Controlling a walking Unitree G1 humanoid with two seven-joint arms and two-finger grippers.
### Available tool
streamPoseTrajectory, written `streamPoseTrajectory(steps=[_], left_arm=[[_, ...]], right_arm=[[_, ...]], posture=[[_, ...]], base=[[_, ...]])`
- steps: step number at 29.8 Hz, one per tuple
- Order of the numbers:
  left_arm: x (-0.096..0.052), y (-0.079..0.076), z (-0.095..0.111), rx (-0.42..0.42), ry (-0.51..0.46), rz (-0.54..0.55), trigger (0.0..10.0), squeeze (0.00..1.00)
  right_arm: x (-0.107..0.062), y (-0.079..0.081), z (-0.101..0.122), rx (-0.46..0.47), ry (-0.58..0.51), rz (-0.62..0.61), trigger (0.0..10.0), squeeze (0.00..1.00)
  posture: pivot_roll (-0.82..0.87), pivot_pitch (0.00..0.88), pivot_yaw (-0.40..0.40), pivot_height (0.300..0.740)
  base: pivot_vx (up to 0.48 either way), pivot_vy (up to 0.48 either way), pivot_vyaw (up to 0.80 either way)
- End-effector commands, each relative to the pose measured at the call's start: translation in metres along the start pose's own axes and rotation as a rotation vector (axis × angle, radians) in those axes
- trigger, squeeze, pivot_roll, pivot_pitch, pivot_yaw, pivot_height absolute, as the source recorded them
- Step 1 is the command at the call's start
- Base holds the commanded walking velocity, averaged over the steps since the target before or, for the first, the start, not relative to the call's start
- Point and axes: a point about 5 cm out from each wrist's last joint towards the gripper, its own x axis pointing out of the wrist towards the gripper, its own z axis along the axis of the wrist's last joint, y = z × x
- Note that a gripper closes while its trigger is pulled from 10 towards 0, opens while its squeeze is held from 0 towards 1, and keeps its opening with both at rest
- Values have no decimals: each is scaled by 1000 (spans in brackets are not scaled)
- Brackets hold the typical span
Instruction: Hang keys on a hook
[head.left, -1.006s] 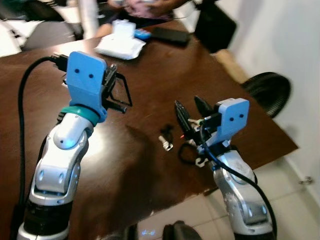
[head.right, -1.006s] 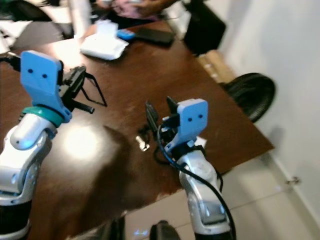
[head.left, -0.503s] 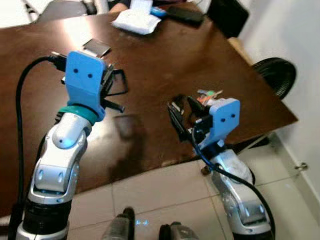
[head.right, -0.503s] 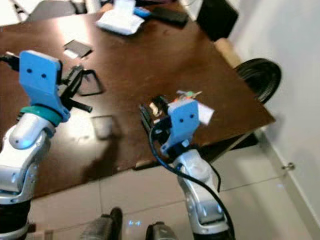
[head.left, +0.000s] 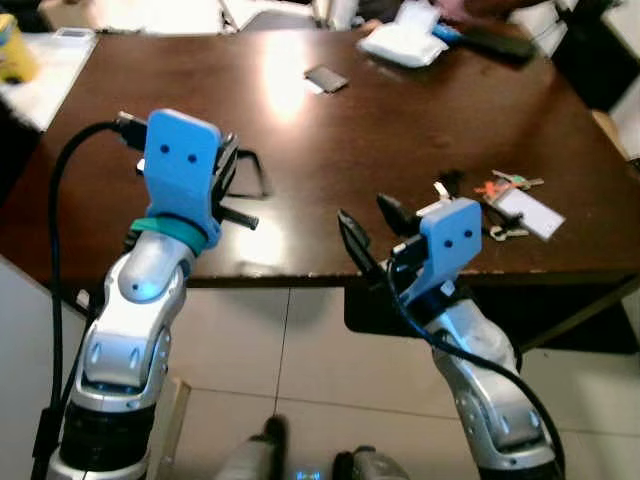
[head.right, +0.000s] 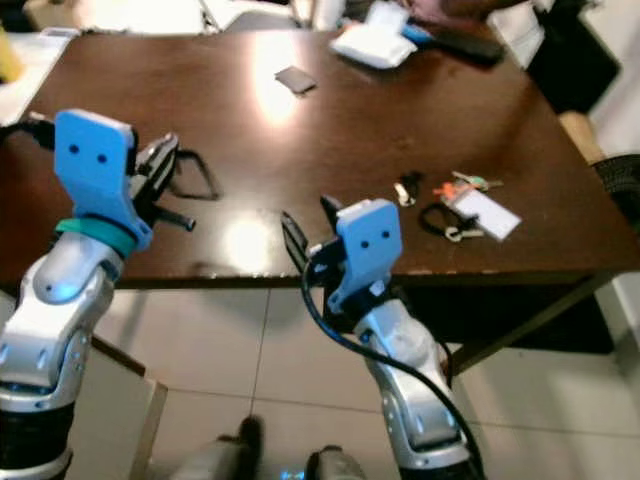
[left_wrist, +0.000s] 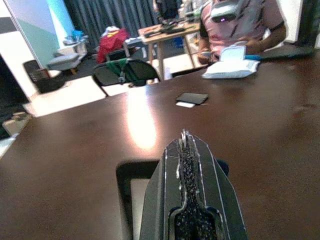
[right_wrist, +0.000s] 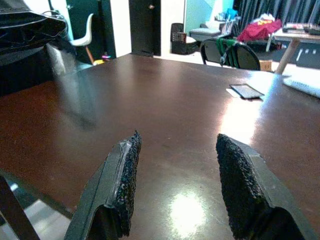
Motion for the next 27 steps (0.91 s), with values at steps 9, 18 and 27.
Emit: streamPoseTrajectory(steps=[9, 18, 27], left_arm=[[0, -3, -5, -1, 29, -22, 10000, 0], [0, -6, -6, 12, 32, -41, 10000, 0], [0, -8, -4, 11, 27, -55, 10000, 0]], right_arm=[[0, 3, -2, -11, 2, 19, 10000, 0], [1, 3, -2, -20, -3, 22, 10000, 0], [0, 3, -2, -23, -4, 24, 10000, 0]], posture=[[4, 109, 52, 740], [4, 110, 52, 740], [5, 113, 53, 740]], base=[[0, 0, 794], [0, 0, 792], [0, 0, 788]])
